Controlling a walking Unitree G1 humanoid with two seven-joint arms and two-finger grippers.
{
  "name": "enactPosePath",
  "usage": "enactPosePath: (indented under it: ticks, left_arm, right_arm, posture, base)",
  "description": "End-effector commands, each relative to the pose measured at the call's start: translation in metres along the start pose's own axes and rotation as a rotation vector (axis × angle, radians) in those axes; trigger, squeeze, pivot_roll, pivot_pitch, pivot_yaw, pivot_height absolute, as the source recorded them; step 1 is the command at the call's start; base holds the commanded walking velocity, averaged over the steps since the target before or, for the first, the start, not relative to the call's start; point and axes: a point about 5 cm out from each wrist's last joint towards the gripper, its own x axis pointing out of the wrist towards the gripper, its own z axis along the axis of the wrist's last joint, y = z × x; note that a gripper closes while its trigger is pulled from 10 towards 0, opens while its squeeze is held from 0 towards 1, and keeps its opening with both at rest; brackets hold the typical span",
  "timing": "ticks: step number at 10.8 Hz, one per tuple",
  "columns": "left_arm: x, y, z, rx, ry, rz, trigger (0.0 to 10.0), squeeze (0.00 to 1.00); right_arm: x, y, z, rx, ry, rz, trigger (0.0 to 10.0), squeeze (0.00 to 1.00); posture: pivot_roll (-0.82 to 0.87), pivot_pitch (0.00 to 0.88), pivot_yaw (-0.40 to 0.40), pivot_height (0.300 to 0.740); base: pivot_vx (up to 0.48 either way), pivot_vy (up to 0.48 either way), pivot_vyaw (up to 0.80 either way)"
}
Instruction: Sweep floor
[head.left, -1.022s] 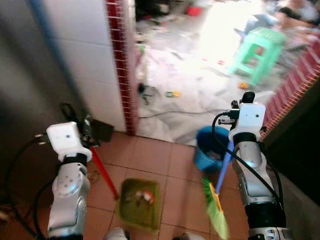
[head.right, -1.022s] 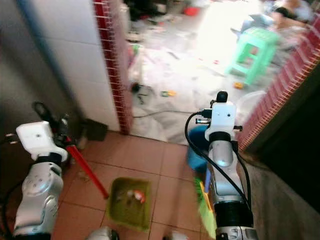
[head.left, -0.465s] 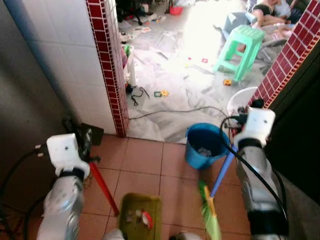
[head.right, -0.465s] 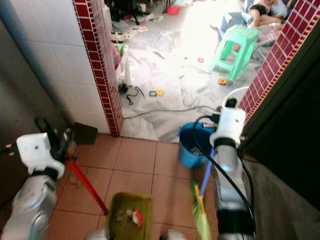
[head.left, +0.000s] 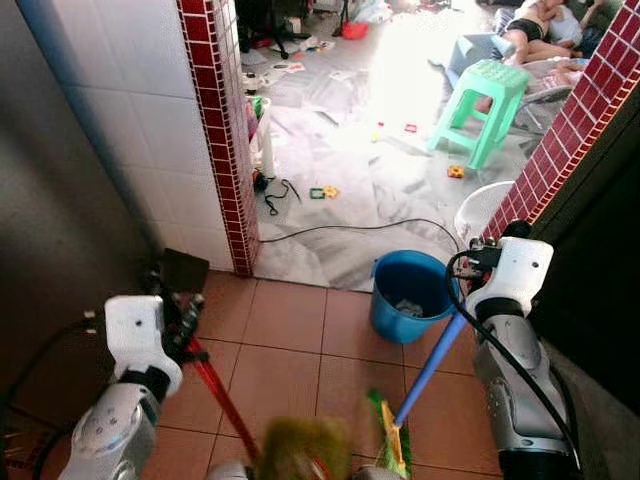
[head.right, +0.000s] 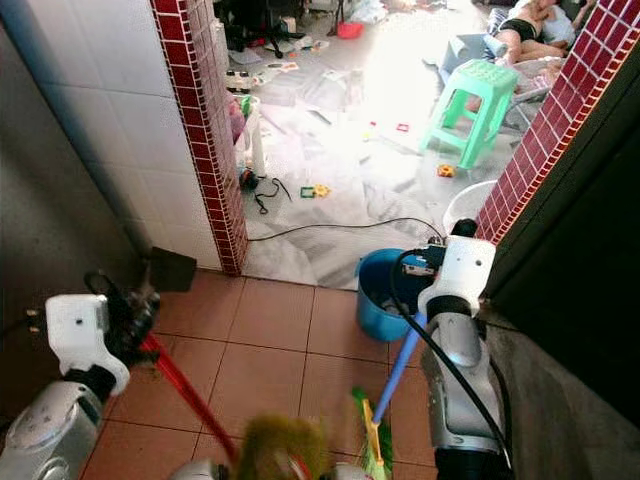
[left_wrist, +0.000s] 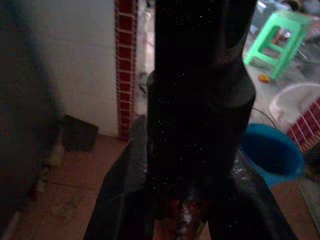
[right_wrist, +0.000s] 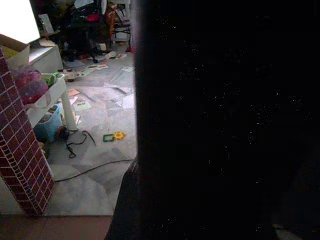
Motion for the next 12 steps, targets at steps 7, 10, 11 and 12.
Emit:
enactPosePath:
  ticks: [7, 10, 11, 12]
  left_arm:
    - [0.029, 0.019, 0.031, 0.086, -0.140, 0.159, 10.0, 0.00]
    - [0.042, 0.023, 0.056, 0.042, -0.267, 0.225, 10.0, 0.00]
    - [0.045, 0.026, 0.066, 0.039, -0.310, 0.251, 10.0, 0.00]
    - [0.046, 0.028, 0.073, 0.035, -0.338, 0.263, 10.0, 0.00]
  right_arm:
    - [0.026, -0.002, 0.022, -0.055, -0.088, -0.004, 10.0, 0.00]
    - [0.029, -0.002, 0.019, -0.083, -0.091, -0.009, 10.0, 0.00]
    - [0.030, -0.005, 0.018, -0.098, -0.091, -0.018, 10.0, 0.00]
    - [0.032, -0.007, 0.018, -0.109, -0.091, -0.030, 10.0, 0.00]
  posture:
    - [-0.06, 0.000, -0.027, 0.740]
    - [-0.07, 0.000, -0.030, 0.740]
    - [-0.07, 0.000, -0.030, 0.740]
    - [-0.07, 0.000, -0.030, 0.740]
  base:
    - [0.000, 0.000, 0.00]
    - [0.000, 0.000, 0.00]
    - [0.000, 0.000, 0.00]
    - [0.000, 0.000, 0.00]
